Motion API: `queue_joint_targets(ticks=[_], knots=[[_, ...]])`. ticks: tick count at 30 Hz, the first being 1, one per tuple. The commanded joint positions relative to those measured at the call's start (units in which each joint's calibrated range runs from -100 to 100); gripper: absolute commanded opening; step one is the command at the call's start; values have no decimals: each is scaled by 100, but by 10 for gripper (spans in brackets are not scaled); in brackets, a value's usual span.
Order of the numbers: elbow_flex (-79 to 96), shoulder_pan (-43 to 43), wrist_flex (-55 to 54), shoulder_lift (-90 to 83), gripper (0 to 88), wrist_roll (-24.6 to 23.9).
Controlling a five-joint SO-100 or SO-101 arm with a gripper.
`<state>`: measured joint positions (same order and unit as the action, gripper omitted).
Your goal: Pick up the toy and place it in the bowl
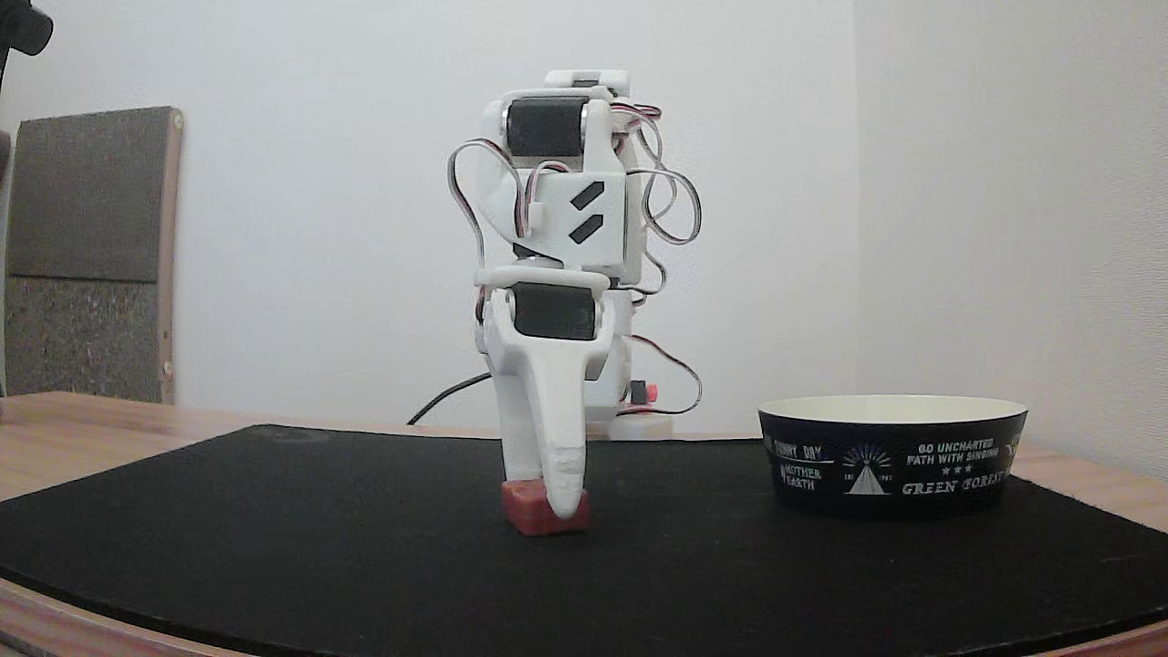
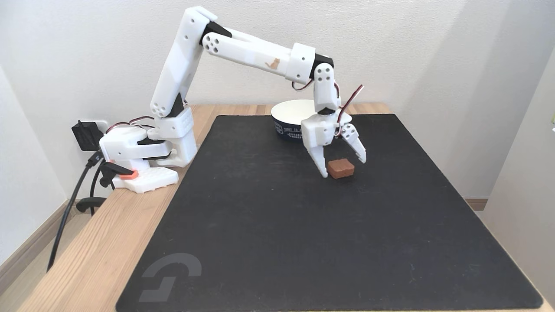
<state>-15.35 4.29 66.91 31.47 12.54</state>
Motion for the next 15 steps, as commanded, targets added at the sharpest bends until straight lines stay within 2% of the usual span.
queue_joint_targets(ticks=[1,2,7,9,11,15], knots=[[26,-73,41,133,352,-32],[26,-73,33,158,335,-32],[16,-73,7,183,111,-32],[16,-73,-35,183,55,-32],[26,-56,-137,183,26,-32],[26,2,-188,150,24,-37]])
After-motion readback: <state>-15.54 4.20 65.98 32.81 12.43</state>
